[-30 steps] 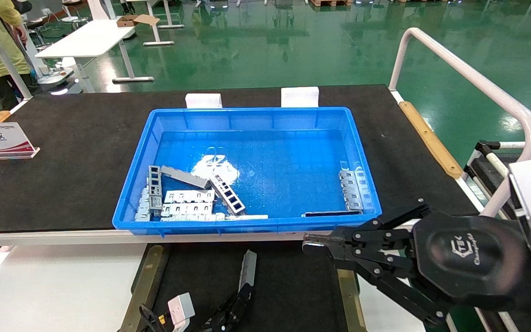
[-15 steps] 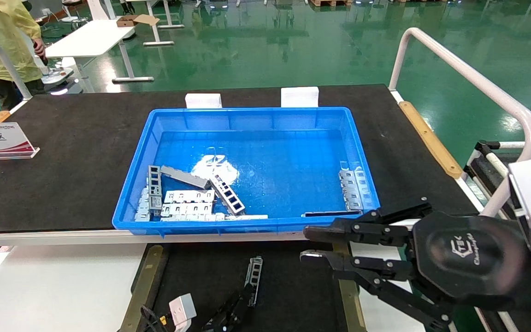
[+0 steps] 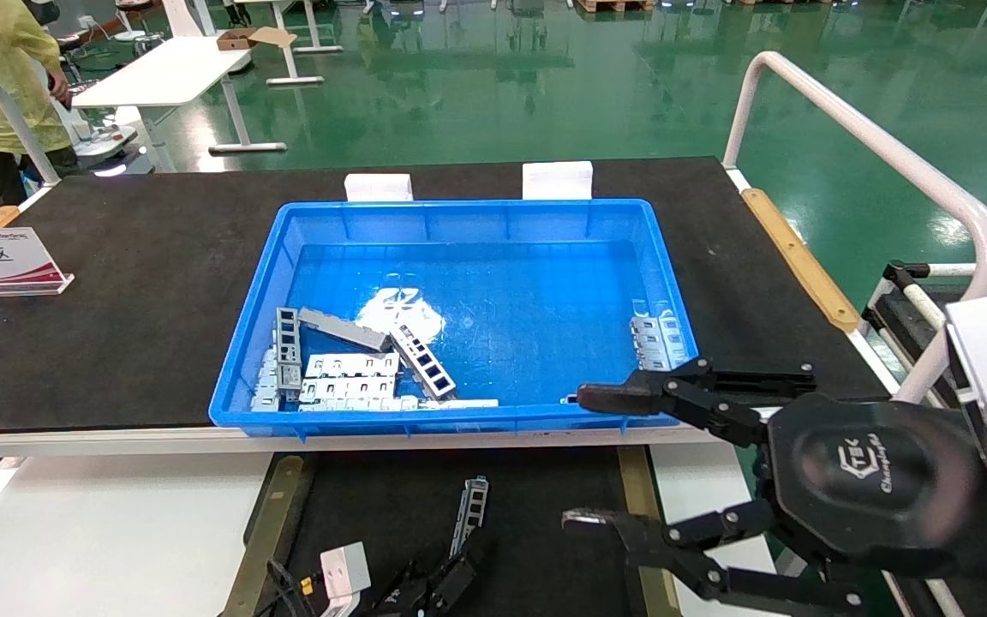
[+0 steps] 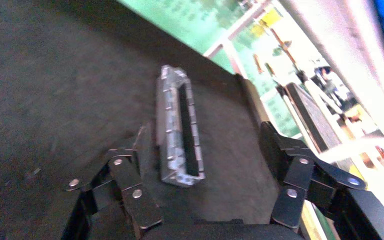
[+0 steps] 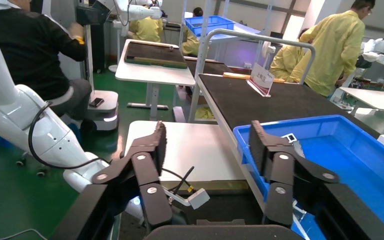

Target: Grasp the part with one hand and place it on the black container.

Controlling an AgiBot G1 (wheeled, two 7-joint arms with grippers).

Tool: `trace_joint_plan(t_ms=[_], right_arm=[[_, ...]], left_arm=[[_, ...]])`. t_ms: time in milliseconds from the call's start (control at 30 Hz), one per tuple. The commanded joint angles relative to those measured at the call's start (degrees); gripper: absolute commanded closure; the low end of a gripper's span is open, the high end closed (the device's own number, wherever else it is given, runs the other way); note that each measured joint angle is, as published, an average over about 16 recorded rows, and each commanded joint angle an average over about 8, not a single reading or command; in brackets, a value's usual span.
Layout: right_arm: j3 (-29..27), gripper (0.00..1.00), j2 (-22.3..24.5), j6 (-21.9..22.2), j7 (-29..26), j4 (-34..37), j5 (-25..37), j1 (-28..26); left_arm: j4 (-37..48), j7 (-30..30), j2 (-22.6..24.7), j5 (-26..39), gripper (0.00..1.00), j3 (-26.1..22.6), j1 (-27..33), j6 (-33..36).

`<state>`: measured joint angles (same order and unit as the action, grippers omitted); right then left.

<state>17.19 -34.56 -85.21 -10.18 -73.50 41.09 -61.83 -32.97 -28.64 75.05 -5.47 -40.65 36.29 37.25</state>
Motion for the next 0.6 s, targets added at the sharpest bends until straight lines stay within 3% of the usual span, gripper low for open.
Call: trace_joint_plan(t_ms=[33, 600], right_arm=[[0.0, 0.00, 0.0, 0.0, 0.0, 0.0, 0.0, 0.0], [0.1, 0.00, 0.0, 0.0, 0.0, 0.0, 0.0, 0.0]], left_arm=[[0.6, -0.3, -0.6, 0.8, 0.00, -0.8, 0.3, 1.6], [-3.3, 5.0, -12.7, 10.7, 0.00, -8.8, 3.7, 13.8]])
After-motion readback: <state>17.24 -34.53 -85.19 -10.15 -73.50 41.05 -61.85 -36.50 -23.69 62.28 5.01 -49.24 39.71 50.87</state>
